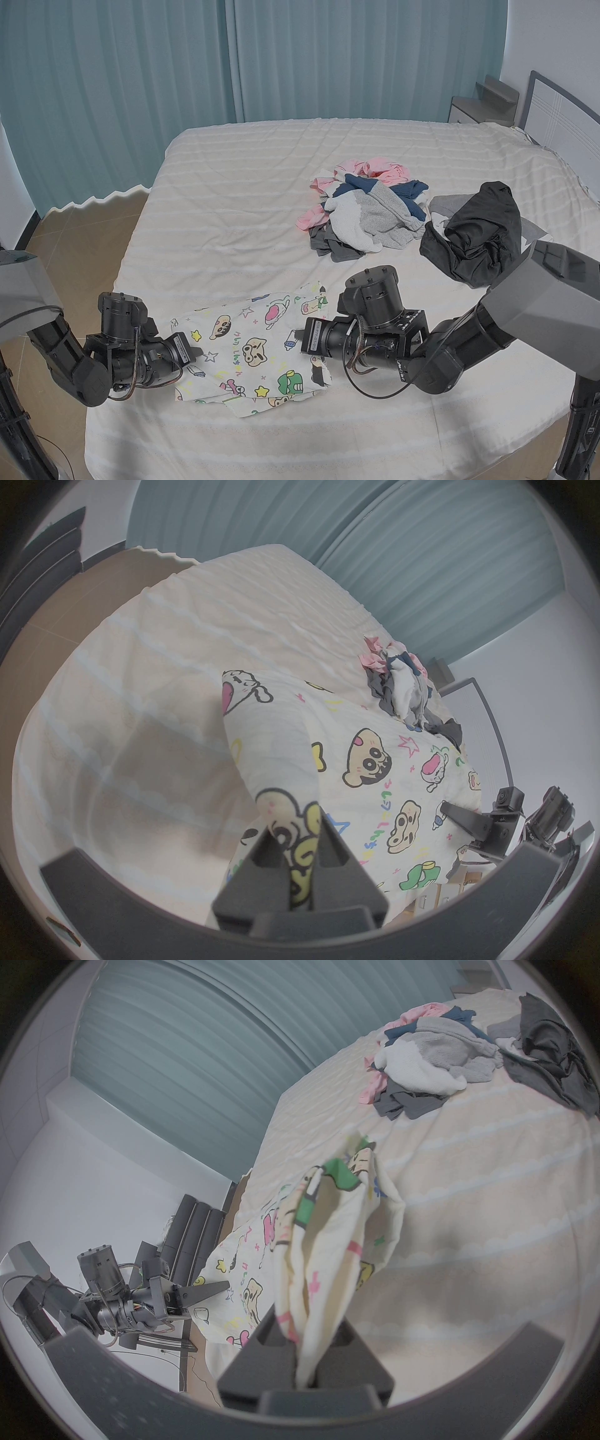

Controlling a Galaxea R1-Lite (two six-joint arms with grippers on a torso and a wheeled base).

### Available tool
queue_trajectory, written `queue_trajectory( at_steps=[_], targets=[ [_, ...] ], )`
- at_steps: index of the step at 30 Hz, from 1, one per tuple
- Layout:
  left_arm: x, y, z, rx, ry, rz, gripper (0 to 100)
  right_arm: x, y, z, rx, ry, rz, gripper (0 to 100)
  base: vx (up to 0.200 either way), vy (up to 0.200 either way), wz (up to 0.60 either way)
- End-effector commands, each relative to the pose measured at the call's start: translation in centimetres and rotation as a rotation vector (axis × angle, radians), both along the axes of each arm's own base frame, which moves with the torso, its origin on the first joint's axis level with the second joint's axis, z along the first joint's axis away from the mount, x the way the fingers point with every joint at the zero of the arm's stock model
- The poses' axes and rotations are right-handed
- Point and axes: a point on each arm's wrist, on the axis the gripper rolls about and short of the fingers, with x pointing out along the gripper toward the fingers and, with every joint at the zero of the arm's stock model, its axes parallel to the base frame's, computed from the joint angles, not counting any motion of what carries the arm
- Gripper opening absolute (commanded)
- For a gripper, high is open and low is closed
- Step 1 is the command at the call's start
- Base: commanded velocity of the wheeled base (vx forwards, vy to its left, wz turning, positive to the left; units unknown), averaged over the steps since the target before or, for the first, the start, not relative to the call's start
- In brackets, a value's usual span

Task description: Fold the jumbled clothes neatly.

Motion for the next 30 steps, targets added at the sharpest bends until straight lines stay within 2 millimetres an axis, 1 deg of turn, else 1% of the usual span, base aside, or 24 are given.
queue_trajectory(
  at_steps=[1,13,17,30],
  targets=[
    [-0.2,-0.7,0.5,-0.008,-0.017,-0.026,0,-0.5,-0.6,1.0,0.01,-0.009,-0.004,0,0.0,0.0,0.0],
    [-0.2,-1.1,0.5,-0.028,-0.009,-0.022,0,-0.9,-1.1,1.1,0.004,-0.002,-0.008,0,0.0,0.0,0.0],
    [-0.2,-1.2,0.7,-0.061,-0.002,-0.002,0,-1.0,-1.1,1.0,0.003,0.001,-0.008,0,0.0,0.0,0.0],
    [-0.4,-1.8,0.7,-0.077,0.009,-0.006,0,-1.0,-1.4,1.0,0.0,0.0,-0.018,0,0.0,-0.2,0.0]
  ],
)
